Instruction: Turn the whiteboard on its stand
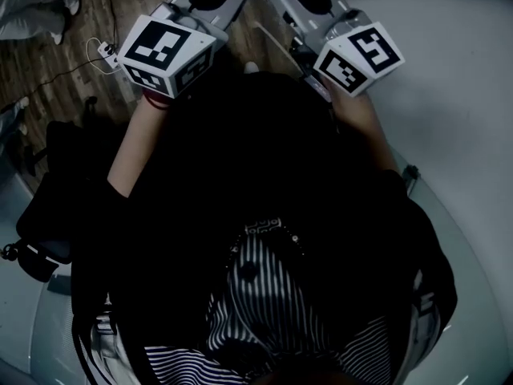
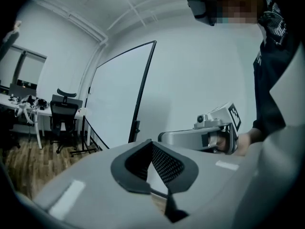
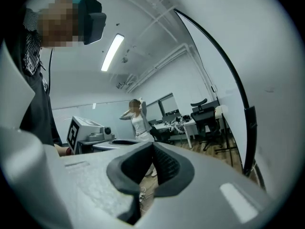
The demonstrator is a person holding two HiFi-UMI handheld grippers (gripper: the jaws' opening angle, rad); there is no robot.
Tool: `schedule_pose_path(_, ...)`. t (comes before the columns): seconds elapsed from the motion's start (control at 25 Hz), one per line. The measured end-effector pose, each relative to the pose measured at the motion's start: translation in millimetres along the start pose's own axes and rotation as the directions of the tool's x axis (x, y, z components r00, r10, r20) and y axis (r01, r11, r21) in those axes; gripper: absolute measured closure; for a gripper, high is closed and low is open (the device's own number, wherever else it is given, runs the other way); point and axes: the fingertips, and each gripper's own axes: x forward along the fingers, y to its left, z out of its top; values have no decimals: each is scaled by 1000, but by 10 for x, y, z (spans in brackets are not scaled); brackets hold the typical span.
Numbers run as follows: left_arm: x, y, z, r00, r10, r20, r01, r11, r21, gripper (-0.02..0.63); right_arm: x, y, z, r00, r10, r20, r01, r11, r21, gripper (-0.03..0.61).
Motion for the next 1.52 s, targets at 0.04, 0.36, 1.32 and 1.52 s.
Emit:
schedule_pose_path(0.04,49,59,22,1000,-9,4,9,1000,1,629,58,-63,34,1000,-5,7,5,1000,-2,577)
schedule_pose_path(0.36,172,549,250,998,-49,42,49,999,3,629,380,-456,284,997,-69,18,69,998,7,577)
schedule_pose_path(1.32,613,1338,426,972,-229,45,232,969,-82,629,898,-1219,544,970,-243,2,242,969,41,577)
schedule_pose_path(1.52,825,1466,482,979,-198,52,203,970,-133,629,1020,-1436,664,977,-213,-2,213,976,37,577)
